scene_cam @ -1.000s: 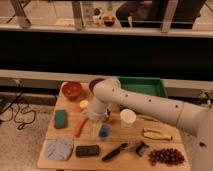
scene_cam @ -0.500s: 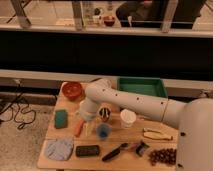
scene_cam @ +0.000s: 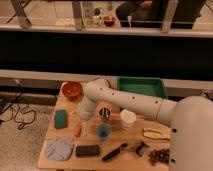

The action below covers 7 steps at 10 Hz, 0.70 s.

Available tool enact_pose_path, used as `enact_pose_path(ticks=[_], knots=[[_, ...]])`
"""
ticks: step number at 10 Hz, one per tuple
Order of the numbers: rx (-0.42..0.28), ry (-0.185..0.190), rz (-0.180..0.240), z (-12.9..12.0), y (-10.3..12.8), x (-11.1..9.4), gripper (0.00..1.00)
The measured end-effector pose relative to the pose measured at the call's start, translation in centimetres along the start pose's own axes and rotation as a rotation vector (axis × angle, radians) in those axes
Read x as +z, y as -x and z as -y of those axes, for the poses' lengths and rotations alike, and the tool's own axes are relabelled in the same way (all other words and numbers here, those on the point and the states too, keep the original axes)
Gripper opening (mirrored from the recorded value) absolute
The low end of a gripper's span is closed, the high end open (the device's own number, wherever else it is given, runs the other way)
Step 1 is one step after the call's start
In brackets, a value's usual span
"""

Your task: Place pepper in table surface

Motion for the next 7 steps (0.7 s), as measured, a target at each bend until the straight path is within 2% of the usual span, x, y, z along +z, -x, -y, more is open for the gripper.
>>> enact_pose_path(ticks=[2, 7], knots=[[-0.007, 0.011, 0.006, 0.2, -0.8, 0.9, 0.8], [-0.053, 0.018, 0.009, 1.6, -2.4, 1.5, 0.8]])
